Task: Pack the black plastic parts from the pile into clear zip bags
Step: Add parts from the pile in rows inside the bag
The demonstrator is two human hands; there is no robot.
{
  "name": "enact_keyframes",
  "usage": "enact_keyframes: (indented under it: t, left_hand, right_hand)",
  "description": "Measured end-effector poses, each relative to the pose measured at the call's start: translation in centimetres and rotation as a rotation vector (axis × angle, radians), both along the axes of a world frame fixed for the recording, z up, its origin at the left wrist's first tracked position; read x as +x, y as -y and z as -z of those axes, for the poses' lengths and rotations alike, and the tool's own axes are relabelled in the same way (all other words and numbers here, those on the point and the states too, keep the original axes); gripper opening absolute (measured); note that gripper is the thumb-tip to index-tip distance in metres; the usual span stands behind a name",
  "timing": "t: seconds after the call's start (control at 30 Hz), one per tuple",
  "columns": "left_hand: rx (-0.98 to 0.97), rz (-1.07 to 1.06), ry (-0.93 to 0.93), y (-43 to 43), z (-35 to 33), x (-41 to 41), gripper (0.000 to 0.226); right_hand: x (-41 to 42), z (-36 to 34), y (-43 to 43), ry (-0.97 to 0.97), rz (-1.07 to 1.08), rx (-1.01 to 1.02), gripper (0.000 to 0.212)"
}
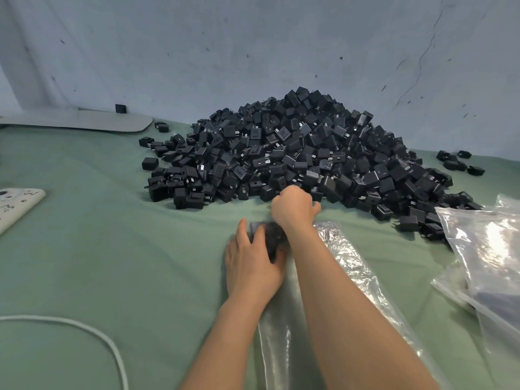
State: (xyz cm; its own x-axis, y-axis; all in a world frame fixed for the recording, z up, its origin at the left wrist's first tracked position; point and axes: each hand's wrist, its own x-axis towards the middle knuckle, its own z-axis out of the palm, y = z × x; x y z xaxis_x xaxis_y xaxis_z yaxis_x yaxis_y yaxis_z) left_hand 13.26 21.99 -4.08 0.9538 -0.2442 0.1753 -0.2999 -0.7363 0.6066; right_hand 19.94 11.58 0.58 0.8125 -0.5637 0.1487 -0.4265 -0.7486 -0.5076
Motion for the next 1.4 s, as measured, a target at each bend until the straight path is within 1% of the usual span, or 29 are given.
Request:
enact_keyframes:
  t: [0.1,0.13,0.23,0.3,0.37,0.43,0.5,0.57,0.6,0.67,0.77,0.9,1.0,1.13,1.2,1.27,1.3,1.4]
  left_hand:
    - [-0.011,0.0,0.002,-0.1,0.1,0.0,0.054]
    - [-0.016,0.001,0.0,-0.1,0.2,0.0,0.054]
    - [-0.008,0.011,-0.014,-0.1,0.1,0.1,0.056]
    - [-0.011,0.018,-0.016,-0.2,0.0,0.2,0.056]
    - [-0.023,0.019,-0.021,-0.2,-0.2,0.2,0.056]
    - [-0.031,0.02,-0.025,-0.3,-0.2,0.2,0.056]
    - [-0.041,0.024,-0.026,-0.3,-0.2,0.2,0.055]
    - [-0.047,0.032,-0.028,-0.3,-0.2,0.2,0.055]
    - [-0.048,0.035,-0.032,-0.4,-0.2,0.2,0.055]
    - [-0.045,0.037,-0.036,-0.4,-0.2,0.2,0.056]
    - [-0.042,0.033,-0.03,-0.4,-0.1,0.3,0.056]
    - [-0.045,0.028,-0.023,-0.4,-0.1,0.3,0.056]
    - [-0.05,0.03,-0.019,-0.4,-0.1,0.2,0.056]
    - [-0.067,0.031,-0.014,-0.5,-0.2,0.3,0.056]
    - [-0.068,0.03,-0.014,-0.5,-0.1,0.3,0.056]
    - [-0.064,0.028,-0.008,-0.5,-0.1,0.3,0.055]
    - [-0.061,0.027,-0.003,-0.5,-0.1,0.3,0.055]
    - [-0.05,0.027,0.006,-0.5,0.1,0.3,0.055]
  right_hand:
    - [-1.7,-1.4,0.9,0.204,-0.042,0.207,0.029]
    - [-2.4,-1.9,1.4,0.242,-0.056,0.255,0.031]
    - [-5.0,-2.7,2.3,0.292,-0.15,0.413,0.026]
    - [-6.4,-2.5,2.6,0.293,-0.195,0.466,0.021]
    - [-7.9,-1.9,2.9,0.257,-0.206,0.461,0.013]
    - [-9.3,-1.0,3.1,0.175,-0.246,0.432,0.015]
    - [-10.5,0.0,3.8,0.093,-0.255,0.327,0.019]
    - [-11.6,0.4,4.4,0.041,-0.203,0.18,0.024]
    - [-12.2,0.5,4.5,0.037,-0.164,0.123,0.027]
    - [-13.3,0.6,4.3,0.085,-0.099,0.074,0.033]
    - [-14.8,1.0,3.0,0.164,-0.068,0.048,0.031]
    - [-15.2,2.2,1.0,0.042,-0.143,0.009,0.03]
    - [-15.3,2.5,0.4,0.017,-0.221,0.013,0.03]
    - [-16.0,2.2,0.4,0.025,-0.41,-0.032,0.054]
    - [-16.4,2.1,0.3,0.08,-0.465,0.063,0.063]
    - [-16.8,2.2,0.3,0.169,-0.394,0.184,0.059]
    - [-16.9,2.2,0.3,0.192,-0.33,0.209,0.053]
    - [-17.0,2.6,0.2,0.194,-0.186,0.195,0.023]
